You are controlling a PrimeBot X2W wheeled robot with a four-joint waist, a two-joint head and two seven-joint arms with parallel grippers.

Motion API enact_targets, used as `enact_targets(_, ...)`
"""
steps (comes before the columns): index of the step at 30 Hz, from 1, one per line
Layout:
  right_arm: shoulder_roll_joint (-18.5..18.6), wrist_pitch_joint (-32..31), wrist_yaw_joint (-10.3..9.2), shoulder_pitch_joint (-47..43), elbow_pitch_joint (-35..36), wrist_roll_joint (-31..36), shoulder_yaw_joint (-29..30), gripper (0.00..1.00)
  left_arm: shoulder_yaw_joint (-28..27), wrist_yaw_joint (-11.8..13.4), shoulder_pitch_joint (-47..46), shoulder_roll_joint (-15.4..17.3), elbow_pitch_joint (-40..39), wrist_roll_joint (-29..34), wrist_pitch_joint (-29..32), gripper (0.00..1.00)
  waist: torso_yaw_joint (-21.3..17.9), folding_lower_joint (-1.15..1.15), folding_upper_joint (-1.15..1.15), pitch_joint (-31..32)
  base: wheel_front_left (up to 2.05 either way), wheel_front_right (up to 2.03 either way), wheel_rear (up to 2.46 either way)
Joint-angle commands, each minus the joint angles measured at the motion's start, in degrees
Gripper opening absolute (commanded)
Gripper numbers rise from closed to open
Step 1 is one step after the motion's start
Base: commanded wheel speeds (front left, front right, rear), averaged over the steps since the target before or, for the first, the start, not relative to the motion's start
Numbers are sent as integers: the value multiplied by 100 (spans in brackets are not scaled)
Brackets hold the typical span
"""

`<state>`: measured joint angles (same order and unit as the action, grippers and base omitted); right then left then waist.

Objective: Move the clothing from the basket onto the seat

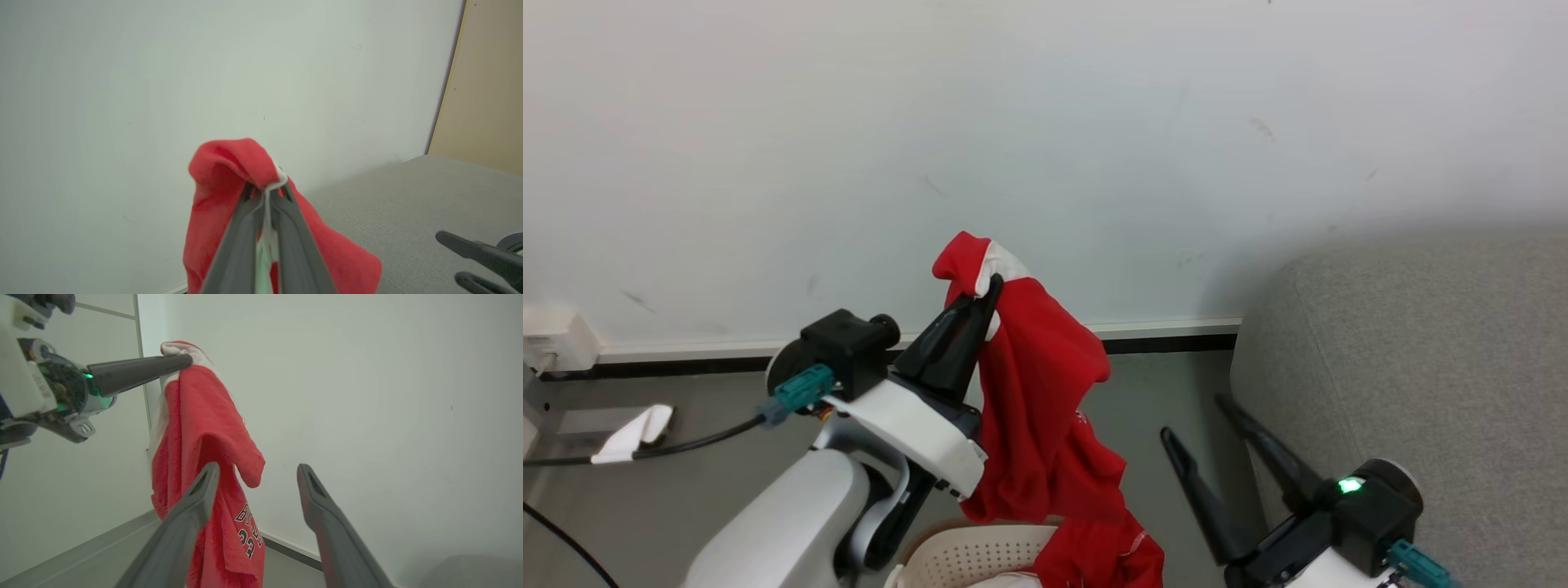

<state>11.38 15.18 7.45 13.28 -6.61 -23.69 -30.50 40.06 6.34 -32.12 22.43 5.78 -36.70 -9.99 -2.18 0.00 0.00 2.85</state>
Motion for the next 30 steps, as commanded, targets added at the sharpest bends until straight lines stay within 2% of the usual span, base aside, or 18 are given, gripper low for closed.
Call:
enact_targets(1, 82, -6, 7, 46, -55, -26, -59, 100, 9, -13, -78, -21, 19, 20, 22, 0, 40, 0, 0, -6, 0, 0, 0)
enact_targets(7, 67, -5, 6, 400, -624, -391, -930, 100, 177, -79, -220, -213, 71, 76, 57, 0, 256, 0, 0, -6, 0, 0, 0)
enact_targets(15, -156, -6, 6, 985, -1511, -698, -1723, 100, 419, -206, -372, -465, 153, 126, 74, 0, 552, 0, 0, 16, 0, 0, 0)
enact_targets(20, -338, -6, 5, 1219, -2004, -832, -1936, 100, 593, -292, -405, -613, 217, 144, 116, 0, 784, 0, 0, 40, 0, 0, 0)
enact_targets(30, -580, -6, 5, 1378, -2782, -1021, -1901, 100, 959, -473, -456, -949, 313, 146, 182, 0, 1237, 0, 0, 115, 0, 0, 0)
